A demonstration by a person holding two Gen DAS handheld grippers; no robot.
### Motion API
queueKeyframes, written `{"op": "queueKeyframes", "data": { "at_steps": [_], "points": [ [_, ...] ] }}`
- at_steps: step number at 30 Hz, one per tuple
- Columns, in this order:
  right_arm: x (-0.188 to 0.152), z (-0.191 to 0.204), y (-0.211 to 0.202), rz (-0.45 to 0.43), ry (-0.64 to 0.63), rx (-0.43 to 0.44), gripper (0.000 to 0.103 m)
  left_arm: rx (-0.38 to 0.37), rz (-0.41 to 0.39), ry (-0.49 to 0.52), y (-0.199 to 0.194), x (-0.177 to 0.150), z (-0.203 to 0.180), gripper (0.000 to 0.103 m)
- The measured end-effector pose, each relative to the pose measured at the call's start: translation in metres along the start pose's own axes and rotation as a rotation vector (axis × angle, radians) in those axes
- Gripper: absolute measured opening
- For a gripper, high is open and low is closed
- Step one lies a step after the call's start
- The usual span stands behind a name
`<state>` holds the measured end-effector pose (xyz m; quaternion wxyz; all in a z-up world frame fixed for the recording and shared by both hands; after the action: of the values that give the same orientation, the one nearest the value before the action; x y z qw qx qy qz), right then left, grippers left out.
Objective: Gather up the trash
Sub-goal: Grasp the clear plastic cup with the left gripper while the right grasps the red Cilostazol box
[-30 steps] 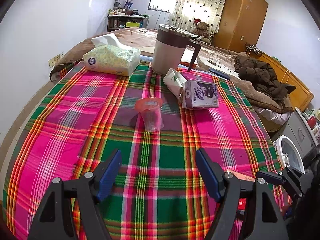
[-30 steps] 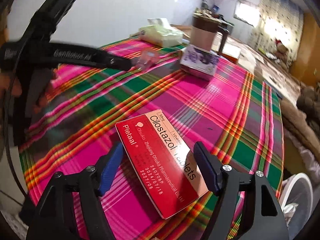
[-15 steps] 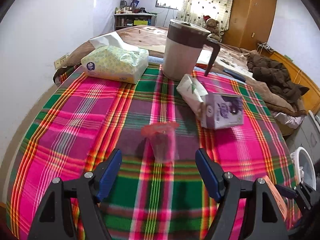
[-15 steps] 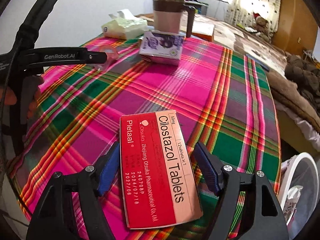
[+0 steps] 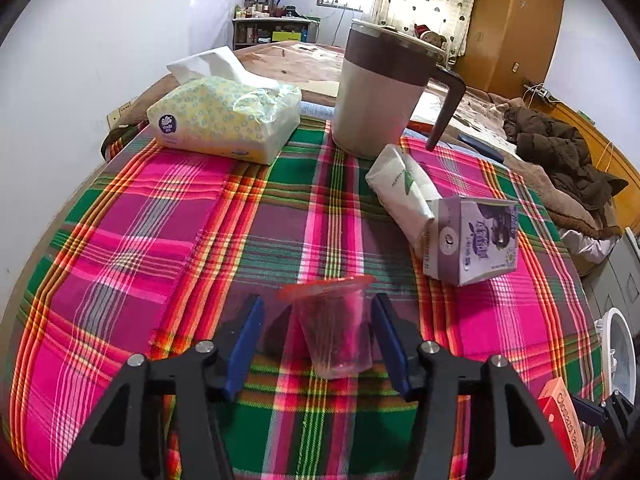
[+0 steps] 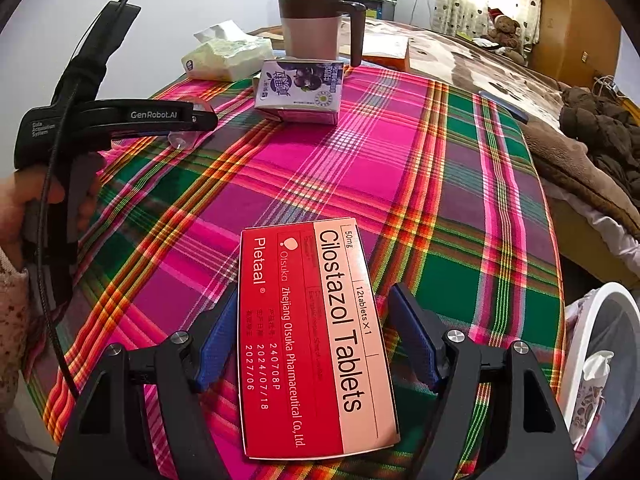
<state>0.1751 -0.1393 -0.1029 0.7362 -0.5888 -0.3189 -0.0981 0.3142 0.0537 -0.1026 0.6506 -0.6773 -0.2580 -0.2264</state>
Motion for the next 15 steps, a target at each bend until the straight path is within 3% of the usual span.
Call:
{"op": "queueKeyframes", "data": {
  "at_steps": [3, 8, 10, 12, 15],
  "points": [
    [0.000, -0.001, 0.000, -0.003, 0.006, 0.006, 0.075, -0.001, 0.000, 0.003, 0.001, 0.002, 0.000, 0.041],
    [-0.001, -0.002, -0.001, -0.010, 0.017, 0.011, 0.075, -0.010, -0.009, 0.008, 0.000, 0.001, -0.002, 0.040],
    [-0.001, -0.003, -0.001, -0.011, 0.022, 0.013, 0.072, -0.014, -0.012, 0.009, -0.001, 0.001, -0.003, 0.040],
    [-0.001, -0.005, -0.003, -0.017, 0.031, 0.005, 0.063, -0.016, -0.014, 0.008, -0.003, 0.000, -0.004, 0.040],
    [-0.002, -0.008, -0.004, -0.023, 0.048, 0.018, 0.063, -0.021, -0.018, 0.011, -0.009, -0.002, -0.006, 0.040]
  ]
}}
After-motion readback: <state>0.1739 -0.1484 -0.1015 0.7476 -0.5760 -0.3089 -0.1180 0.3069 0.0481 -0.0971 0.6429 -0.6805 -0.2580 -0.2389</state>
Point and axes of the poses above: each gripper's, at about its wrist camera, not at the fingertips, and y roughly the way its jaws point, z to its left, x to its top, the point moved 5 cm from there along y, roughly the way its jaws point, and after that the axes turned 6 degrees about x, right-handed, at the moved point
